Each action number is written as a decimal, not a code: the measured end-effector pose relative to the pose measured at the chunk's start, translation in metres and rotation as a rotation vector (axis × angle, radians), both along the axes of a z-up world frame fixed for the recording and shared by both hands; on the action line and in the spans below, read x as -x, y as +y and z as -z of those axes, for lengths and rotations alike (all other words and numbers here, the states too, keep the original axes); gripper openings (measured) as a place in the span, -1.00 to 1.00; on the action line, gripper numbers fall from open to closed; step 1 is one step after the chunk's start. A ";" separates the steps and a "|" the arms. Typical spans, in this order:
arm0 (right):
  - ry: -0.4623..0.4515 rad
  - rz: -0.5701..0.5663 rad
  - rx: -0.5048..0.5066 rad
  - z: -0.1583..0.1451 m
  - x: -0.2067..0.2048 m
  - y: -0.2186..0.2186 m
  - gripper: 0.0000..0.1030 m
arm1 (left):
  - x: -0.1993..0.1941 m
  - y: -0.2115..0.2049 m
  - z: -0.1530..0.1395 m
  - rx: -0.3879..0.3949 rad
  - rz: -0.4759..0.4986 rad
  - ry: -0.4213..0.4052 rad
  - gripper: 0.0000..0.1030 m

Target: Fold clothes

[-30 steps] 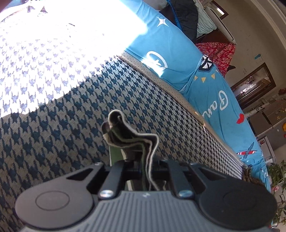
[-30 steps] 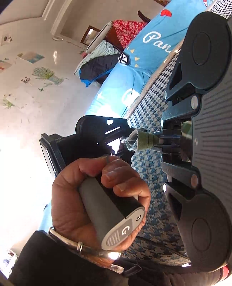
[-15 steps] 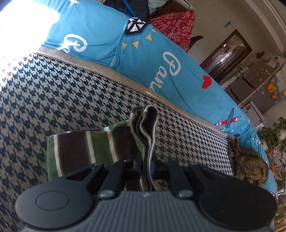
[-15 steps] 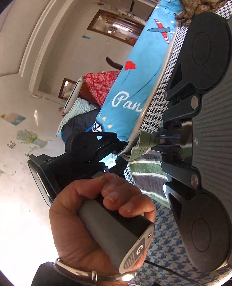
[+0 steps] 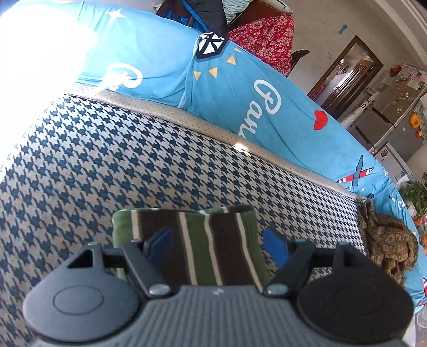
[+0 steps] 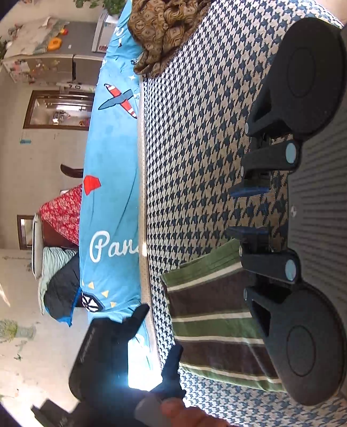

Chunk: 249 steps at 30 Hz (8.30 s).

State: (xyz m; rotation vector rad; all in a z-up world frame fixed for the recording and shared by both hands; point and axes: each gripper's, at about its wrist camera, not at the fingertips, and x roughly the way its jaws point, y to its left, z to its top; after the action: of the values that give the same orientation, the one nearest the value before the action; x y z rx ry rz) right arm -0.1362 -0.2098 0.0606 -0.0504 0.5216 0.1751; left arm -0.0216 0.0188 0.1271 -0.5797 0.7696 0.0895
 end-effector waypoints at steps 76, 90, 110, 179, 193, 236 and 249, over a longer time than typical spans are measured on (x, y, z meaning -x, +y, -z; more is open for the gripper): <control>0.256 -0.521 -0.018 -0.014 -0.055 0.040 0.39 | 0.039 0.012 0.032 -0.387 0.003 0.212 1.00; 0.301 -0.243 -0.094 -0.014 -0.092 0.006 0.44 | 0.040 -0.023 0.029 -0.422 0.068 0.211 1.00; 0.323 -0.139 -0.113 -0.007 -0.098 -0.010 0.46 | 0.066 -0.029 0.024 -0.452 0.110 0.189 1.00; 0.473 -0.149 -0.359 -0.011 -0.077 -0.039 0.57 | 0.139 -0.027 0.051 -0.359 0.098 0.204 1.00; 0.541 -0.126 -0.452 0.002 -0.090 -0.049 0.57 | 0.086 0.004 0.027 -0.300 0.160 0.150 1.00; 0.556 -0.234 -0.613 0.033 -0.129 -0.026 0.59 | -0.022 0.029 0.061 -0.132 0.272 0.187 1.00; 0.540 -0.237 -0.616 0.037 -0.141 -0.015 0.20 | -0.028 0.015 0.062 -0.165 0.337 0.141 1.00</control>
State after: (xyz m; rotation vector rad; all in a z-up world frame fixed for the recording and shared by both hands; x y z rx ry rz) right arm 0.0047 -0.2246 0.0238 0.5520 0.9797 0.5834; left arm 0.0068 0.0335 0.0651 -0.2835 0.9774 -0.1172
